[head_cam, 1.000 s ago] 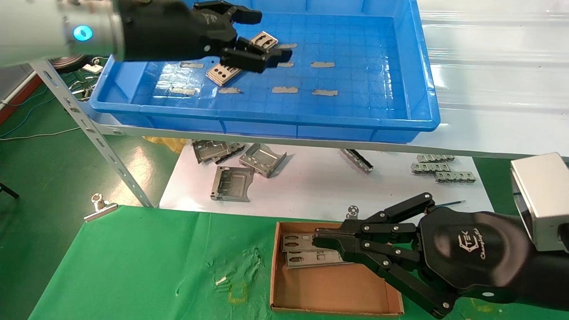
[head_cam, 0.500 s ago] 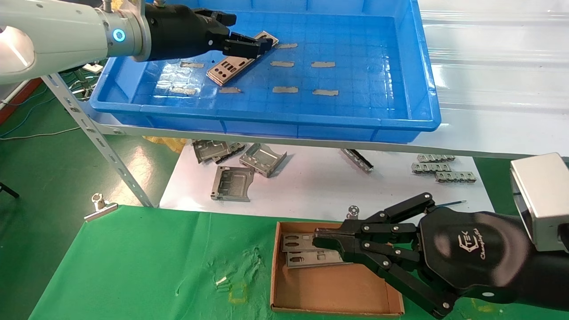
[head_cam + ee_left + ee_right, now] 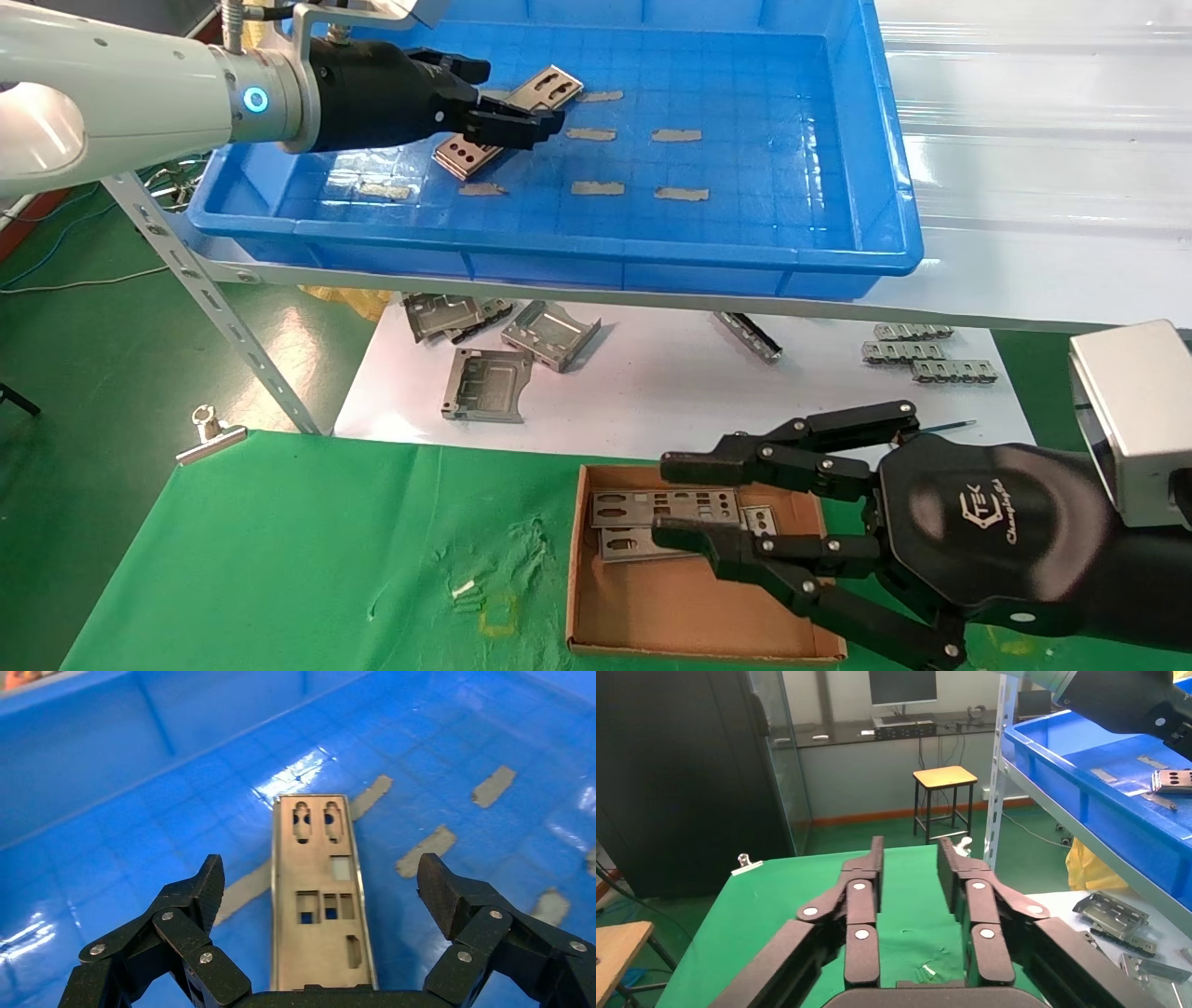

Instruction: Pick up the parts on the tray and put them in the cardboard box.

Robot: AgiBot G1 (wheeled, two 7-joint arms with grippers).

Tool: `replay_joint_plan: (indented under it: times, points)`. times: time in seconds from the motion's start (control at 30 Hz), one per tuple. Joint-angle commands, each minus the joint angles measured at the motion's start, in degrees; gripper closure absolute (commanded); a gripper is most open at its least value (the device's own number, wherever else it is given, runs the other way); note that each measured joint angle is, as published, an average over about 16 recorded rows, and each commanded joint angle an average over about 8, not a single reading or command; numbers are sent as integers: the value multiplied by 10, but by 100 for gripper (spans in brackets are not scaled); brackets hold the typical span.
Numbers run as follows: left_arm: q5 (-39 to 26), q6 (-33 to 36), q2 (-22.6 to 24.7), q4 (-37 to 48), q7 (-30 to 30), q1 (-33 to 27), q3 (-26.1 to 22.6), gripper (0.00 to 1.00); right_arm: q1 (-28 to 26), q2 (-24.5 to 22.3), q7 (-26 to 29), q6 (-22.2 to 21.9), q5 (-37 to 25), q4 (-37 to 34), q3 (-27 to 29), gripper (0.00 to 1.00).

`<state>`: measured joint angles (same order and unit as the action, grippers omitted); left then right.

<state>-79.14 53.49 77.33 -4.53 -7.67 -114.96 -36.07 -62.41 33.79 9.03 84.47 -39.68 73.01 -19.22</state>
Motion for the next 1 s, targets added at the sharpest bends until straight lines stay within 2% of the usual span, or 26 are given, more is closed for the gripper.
replay_joint_plan:
  times: [0.03,1.0]
  points:
    - [-2,-6,0,-3,0,0,-3,100,0,0,0,0,0,0,0,0]
    - [16,-17,0,-13,4,11,-13,100,0,0,0,0,0,0,0,0]
